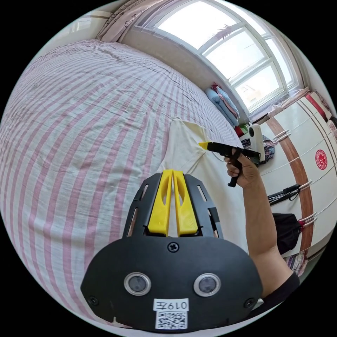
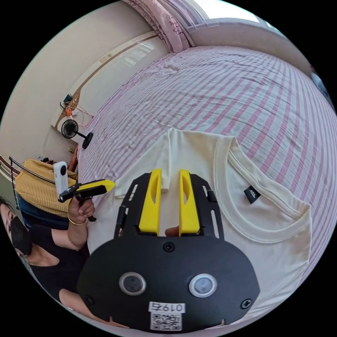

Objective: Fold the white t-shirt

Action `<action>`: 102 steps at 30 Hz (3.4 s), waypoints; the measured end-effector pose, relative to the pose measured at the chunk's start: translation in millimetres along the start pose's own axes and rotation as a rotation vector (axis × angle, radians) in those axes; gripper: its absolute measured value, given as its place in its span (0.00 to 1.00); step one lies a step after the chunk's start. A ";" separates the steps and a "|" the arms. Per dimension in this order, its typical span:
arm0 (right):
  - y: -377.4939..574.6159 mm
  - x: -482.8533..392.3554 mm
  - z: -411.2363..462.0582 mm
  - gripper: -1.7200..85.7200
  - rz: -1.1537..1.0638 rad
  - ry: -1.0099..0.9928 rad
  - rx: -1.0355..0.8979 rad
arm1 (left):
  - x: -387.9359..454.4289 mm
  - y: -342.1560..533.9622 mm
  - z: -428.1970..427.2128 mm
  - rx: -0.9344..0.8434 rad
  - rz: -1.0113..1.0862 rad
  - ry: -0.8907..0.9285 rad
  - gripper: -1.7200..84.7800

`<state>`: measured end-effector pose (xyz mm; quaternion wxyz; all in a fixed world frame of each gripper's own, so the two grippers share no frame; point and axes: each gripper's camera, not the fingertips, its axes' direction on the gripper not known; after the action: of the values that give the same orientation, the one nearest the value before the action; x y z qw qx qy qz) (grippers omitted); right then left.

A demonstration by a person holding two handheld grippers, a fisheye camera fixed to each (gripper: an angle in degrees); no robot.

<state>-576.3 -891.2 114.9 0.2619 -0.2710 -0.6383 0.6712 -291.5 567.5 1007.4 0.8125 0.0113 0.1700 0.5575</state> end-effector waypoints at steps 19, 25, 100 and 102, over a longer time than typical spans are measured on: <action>-10.1 -28.3 -6.2 0.10 -0.122 0.184 0.132 | -17.7 -24.6 3.6 -0.064 -0.024 -0.014 0.03; -53.7 -15.2 25.0 0.10 -0.053 0.127 0.058 | -20.4 -29.9 0.9 -0.068 -0.024 -0.015 0.03; 921.9 -300.9 -210.1 0.13 0.154 0.317 0.730 | 34.0 113.2 -180.9 -0.201 0.026 -0.008 0.10; 947.9 -304.1 -216.0 0.14 0.213 0.349 0.728 | 36.3 125.2 -183.7 -0.203 0.002 -0.045 0.10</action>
<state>-213.1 -994.3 -831.3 0.3741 -0.3348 -0.2738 0.8203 -445.9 616.4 850.9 0.8126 -0.0582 0.0943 0.5723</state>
